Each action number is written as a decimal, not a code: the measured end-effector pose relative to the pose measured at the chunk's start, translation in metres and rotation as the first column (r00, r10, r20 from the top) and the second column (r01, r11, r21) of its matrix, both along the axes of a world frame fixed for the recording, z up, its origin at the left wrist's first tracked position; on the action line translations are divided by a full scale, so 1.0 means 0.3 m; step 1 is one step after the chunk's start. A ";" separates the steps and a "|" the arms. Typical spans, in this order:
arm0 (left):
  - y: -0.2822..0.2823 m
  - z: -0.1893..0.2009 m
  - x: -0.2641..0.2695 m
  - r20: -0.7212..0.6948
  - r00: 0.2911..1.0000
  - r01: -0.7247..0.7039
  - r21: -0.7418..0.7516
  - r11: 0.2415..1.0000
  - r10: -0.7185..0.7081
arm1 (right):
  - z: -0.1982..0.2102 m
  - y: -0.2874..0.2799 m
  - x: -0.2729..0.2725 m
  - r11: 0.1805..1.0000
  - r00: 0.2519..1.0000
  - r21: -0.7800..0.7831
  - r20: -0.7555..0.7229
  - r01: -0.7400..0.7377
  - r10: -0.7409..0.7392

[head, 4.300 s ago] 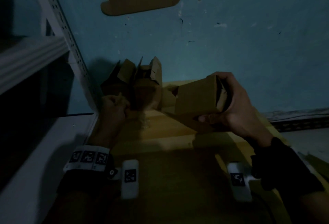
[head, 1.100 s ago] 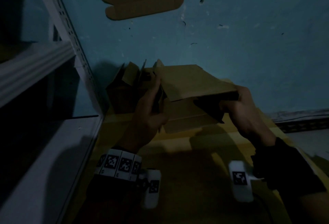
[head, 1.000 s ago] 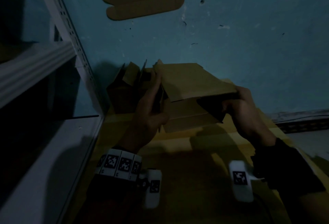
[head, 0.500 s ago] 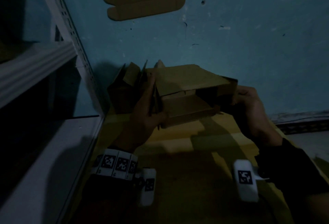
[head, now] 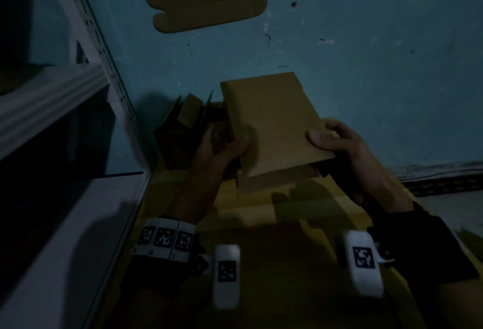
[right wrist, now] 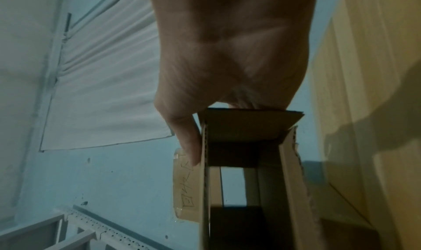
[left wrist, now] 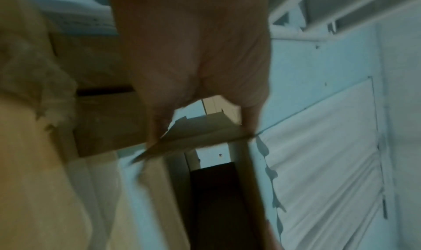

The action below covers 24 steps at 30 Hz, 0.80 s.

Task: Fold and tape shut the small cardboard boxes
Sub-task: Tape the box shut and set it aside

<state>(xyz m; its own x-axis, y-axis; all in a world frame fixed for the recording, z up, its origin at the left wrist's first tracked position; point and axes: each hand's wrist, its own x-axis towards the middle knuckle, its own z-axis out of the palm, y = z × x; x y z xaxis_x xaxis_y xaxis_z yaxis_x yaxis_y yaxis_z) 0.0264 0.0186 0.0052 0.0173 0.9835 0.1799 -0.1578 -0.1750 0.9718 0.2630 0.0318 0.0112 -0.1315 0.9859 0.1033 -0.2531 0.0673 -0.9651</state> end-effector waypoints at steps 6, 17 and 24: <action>-0.009 0.008 -0.015 -0.084 0.996 -0.026 -0.041 0.999 0.023 | 0.015 -0.014 -0.015 0.999 0.997 -0.033 0.083 0.002 0.001; -0.020 -0.001 -0.010 -0.079 0.995 0.064 -0.043 0.997 -0.068 | 0.005 -0.004 -0.020 0.994 0.983 -0.041 0.158 0.104 -0.096; -0.027 -0.009 -0.012 -0.088 0.993 0.079 -0.032 0.996 -0.082 | 0.024 -0.022 -0.031 0.995 0.985 0.004 0.138 0.101 -0.101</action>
